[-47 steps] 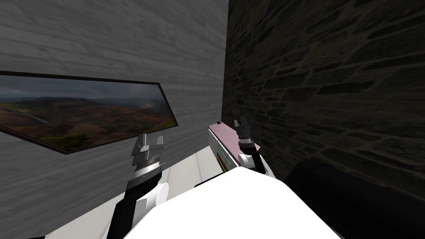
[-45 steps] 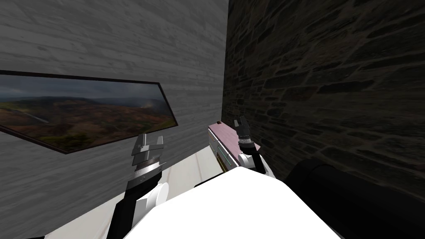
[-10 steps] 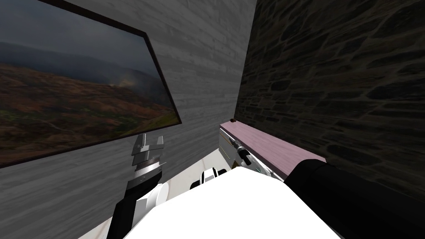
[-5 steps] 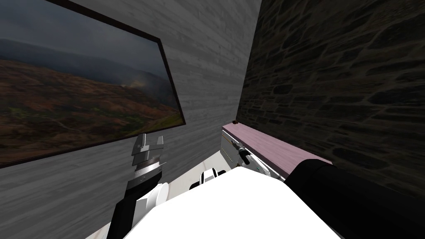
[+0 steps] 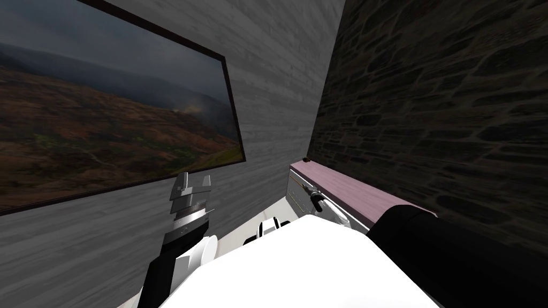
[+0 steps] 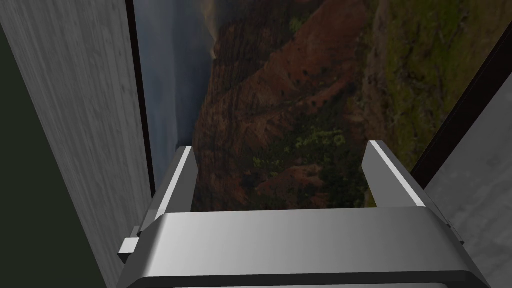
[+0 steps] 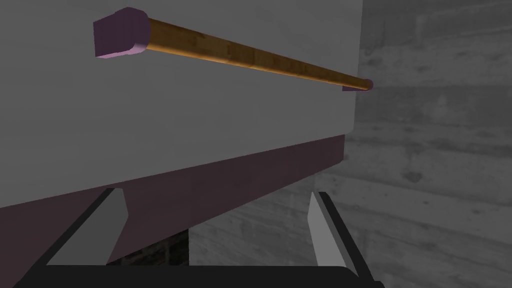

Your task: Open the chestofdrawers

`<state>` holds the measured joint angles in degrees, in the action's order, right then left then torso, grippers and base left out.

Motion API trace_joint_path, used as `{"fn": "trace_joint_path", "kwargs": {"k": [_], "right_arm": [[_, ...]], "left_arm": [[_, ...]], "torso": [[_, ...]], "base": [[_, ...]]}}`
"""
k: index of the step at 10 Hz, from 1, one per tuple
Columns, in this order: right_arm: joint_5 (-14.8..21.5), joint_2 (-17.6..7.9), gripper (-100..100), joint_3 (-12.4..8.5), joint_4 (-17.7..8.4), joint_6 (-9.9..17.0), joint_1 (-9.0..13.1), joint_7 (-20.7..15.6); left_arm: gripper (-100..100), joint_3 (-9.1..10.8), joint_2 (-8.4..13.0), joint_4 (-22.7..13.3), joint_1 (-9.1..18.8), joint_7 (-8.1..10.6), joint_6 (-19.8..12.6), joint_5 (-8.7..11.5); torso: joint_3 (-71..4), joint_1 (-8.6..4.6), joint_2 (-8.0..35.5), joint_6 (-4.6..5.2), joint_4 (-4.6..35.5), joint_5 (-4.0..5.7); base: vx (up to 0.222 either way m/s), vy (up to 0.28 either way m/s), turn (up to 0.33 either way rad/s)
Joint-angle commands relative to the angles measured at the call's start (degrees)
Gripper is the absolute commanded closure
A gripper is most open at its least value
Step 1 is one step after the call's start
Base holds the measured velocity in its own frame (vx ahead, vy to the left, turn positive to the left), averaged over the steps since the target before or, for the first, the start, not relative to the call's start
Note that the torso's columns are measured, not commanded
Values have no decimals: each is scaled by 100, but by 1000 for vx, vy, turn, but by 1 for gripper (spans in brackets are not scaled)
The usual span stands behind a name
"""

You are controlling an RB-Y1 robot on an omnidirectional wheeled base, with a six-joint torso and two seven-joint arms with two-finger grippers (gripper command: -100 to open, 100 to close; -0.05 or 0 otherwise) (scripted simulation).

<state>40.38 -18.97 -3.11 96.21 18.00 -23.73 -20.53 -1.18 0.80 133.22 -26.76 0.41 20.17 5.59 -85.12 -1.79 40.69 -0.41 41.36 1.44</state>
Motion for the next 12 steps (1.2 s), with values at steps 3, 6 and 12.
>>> {"fn": "trace_joint_path", "kwargs": {"k": [3, 6, 12], "right_arm": [[85, 49, -100, 101, -188, 348, -24, -67], [291, -5, -100, 108, -338, 631, 12, -177], [489, -58, -100, 116, -701, 908, 49, -286]], "left_arm": [[0, 1, 1, 0, 0, 0, 0, 0], [0, 1, 1, 0, -1, 0, 0, 0], [0, 1, 0, 0, 0, 0, 0, 0]], "torso": [[7, -22, 8, -5, -5, 26], [-13, -15, -25, -6, -12, 22], [-14, -64, -50, -17, -23, 61]], "base": [[15, 2, 1], [53, 54, 11], [19, 26, 14]]}}
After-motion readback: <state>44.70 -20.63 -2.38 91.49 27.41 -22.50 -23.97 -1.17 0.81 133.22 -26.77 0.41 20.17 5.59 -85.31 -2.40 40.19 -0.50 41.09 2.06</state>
